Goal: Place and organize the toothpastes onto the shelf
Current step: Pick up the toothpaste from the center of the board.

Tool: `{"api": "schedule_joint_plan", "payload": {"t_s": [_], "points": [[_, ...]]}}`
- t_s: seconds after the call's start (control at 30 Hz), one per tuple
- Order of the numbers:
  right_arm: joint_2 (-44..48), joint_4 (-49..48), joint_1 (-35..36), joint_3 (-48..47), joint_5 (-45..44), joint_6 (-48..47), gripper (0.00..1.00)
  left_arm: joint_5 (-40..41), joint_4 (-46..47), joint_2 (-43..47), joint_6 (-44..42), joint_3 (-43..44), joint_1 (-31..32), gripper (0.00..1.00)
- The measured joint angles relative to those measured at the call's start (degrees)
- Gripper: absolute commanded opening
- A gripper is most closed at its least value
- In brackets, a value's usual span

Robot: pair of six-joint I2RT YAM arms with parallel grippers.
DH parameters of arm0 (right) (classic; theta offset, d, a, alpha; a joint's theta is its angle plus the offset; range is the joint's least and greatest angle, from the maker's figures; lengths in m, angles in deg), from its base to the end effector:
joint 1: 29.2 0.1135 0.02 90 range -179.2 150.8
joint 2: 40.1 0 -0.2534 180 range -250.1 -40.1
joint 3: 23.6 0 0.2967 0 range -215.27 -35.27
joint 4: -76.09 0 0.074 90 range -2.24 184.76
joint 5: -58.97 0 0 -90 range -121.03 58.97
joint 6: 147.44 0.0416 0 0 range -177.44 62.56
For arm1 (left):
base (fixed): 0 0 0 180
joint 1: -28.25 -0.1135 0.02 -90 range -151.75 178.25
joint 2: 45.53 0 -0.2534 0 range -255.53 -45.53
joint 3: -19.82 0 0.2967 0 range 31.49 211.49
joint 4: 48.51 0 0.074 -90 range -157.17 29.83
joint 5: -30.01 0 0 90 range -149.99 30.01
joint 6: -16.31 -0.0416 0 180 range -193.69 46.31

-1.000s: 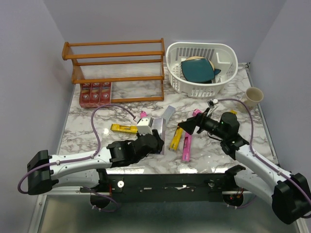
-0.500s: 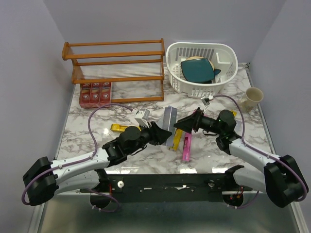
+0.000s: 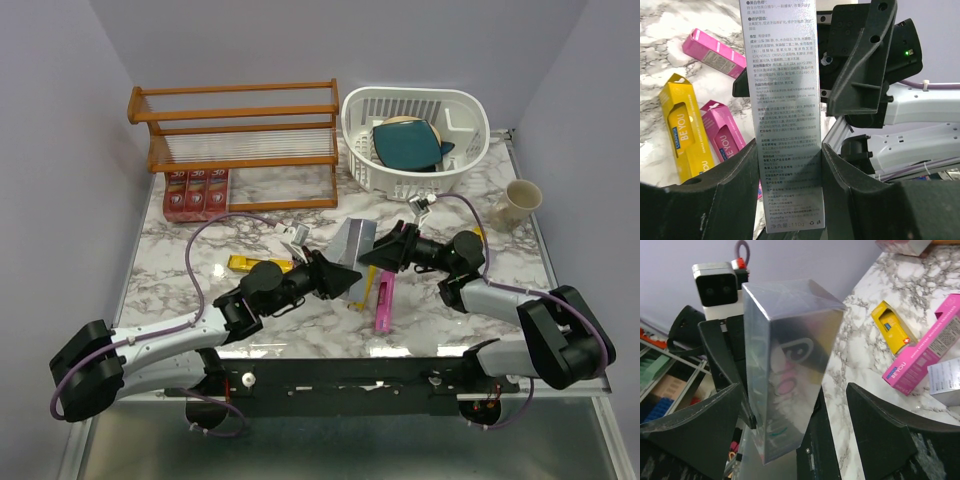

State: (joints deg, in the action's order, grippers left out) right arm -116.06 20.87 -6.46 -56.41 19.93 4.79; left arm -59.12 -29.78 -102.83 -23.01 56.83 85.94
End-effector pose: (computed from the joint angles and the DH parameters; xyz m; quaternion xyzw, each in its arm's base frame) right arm 0.2393 0.1353 0.1774 -0.1230 0.6473 0.6736 0.3349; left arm 0.1486 -0.2337 0.2207 0.0385 0.7156 -0.5623 0.4125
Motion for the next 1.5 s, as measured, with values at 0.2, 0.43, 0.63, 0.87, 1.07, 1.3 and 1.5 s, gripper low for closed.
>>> {"api": "schedule_joint_plan", "payload": {"t_s": [0.2,0.43,0.63,0.87,1.07,1.3,1.5], "points": [[-0.3,-5.8,0.0,0.0,2.3,2.1,0.83,-2.2,3.2,-2.3,1.1,0.0,0.0,0.38],[-0.3,-7.3,-0.2,0.3,2.9,2.7,0.53,-3.6,5.6,-3.4,1.8,0.0,0.0,0.40],[0.0,-7.8,-0.3,0.5,3.2,2.8,0.33,-4.6,6.1,-3.8,2.3,0.0,0.0,0.63],[2.5,-3.7,-0.3,1.0,3.7,-0.7,0.22,-3.7,4.8,-4.2,0.9,0.5,0.0,0.93],[10.3,15.8,-0.3,0.0,-0.9,-9.6,0.16,3.0,-4.3,-2.3,-4.3,3.2,0.9,0.99],[19.2,44.3,-0.3,-6.3,-15.8,-18.3,0.12,20.5,-14.0,-1.6,-16.5,7.2,12.0,0.99],[21.5,63.0,-0.3,-10.5,-28.6,-19.4,0.10,39.7,-15.0,-8.7,-31.4,10.6,24.4,0.99]]}}
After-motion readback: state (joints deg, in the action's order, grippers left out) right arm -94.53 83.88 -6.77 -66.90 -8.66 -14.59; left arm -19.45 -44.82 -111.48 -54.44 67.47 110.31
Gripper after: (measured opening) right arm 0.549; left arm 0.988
